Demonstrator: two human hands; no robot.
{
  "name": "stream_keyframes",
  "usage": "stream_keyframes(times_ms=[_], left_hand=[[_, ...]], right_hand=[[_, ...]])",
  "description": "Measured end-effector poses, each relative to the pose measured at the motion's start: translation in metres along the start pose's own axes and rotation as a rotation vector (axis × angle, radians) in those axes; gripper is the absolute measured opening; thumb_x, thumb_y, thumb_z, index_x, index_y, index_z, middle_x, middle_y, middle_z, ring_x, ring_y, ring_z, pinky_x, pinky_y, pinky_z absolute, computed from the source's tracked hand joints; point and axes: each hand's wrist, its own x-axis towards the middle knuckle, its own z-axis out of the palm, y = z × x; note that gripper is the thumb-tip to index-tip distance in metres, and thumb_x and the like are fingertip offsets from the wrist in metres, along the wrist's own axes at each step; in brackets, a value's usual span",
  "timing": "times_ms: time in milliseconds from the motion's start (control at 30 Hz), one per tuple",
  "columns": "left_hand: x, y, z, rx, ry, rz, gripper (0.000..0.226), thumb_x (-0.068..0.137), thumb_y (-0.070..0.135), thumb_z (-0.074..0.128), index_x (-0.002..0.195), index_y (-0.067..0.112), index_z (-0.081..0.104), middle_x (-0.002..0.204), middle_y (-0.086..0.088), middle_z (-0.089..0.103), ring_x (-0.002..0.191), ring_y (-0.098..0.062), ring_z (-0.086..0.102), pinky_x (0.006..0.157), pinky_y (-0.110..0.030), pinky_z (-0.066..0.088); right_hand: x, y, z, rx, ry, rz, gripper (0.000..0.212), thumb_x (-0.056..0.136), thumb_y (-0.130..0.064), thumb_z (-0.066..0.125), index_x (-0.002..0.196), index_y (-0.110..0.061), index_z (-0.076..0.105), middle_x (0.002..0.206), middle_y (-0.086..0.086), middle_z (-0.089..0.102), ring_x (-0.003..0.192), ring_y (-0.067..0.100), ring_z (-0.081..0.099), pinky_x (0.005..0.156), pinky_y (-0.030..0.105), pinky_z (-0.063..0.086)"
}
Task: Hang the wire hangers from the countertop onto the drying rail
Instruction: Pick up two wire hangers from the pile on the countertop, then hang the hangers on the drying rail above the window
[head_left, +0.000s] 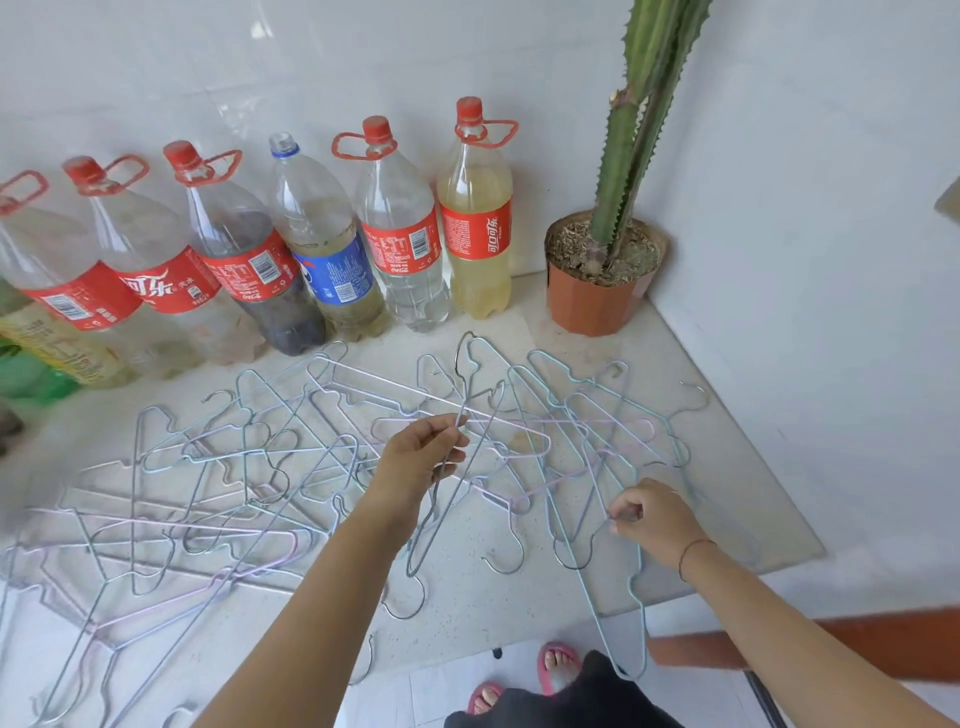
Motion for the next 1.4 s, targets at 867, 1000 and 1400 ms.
stream_keyframes(times_ms=[867, 1000, 1400], left_hand=[[-0.190, -0.061, 0.060, -0.246, 0.542, 0.083, 0.014, 0.092, 0.007, 0.054, 0.092, 0.014, 0.066, 0.075, 0.003, 0.064, 0.065, -0.010, 0.057, 0.070, -0.023, 0.044], [-0.243, -0.071, 0.059, -0.302, 0.649, 0.105, 0.015, 0.092, 0.007, 0.054, 0.091, 0.016, 0.067, 0.075, 0.004, 0.064, 0.069, -0.012, 0.057, 0.072, -0.024, 0.044], [-0.485, -0.130, 0.026, -0.454, 1.116, 0.298, 0.010, 0.088, 0.011, 0.061, 0.089, 0.017, 0.068, 0.074, 0.003, 0.065, 0.065, -0.010, 0.057, 0.066, -0.023, 0.043]], right_hand=[[-0.056, -0.046, -0.080, 0.874, -0.226, -0.334, 0.009, 0.084, -0.002, 0.060, 0.080, -0.009, 0.064, 0.050, -0.006, 0.059, 0.045, 0.002, 0.048, 0.047, 0.011, 0.038], [-0.088, -0.078, -0.064, 0.859, -0.379, -0.408, 0.011, 0.084, -0.001, 0.060, 0.079, -0.010, 0.065, 0.055, -0.005, 0.063, 0.050, 0.003, 0.052, 0.052, 0.012, 0.043], [-0.282, -0.183, 0.037, 0.650, -0.919, -0.639, 0.007, 0.083, -0.004, 0.062, 0.085, -0.011, 0.066, 0.070, 0.003, 0.063, 0.063, 0.012, 0.055, 0.060, 0.013, 0.048]])
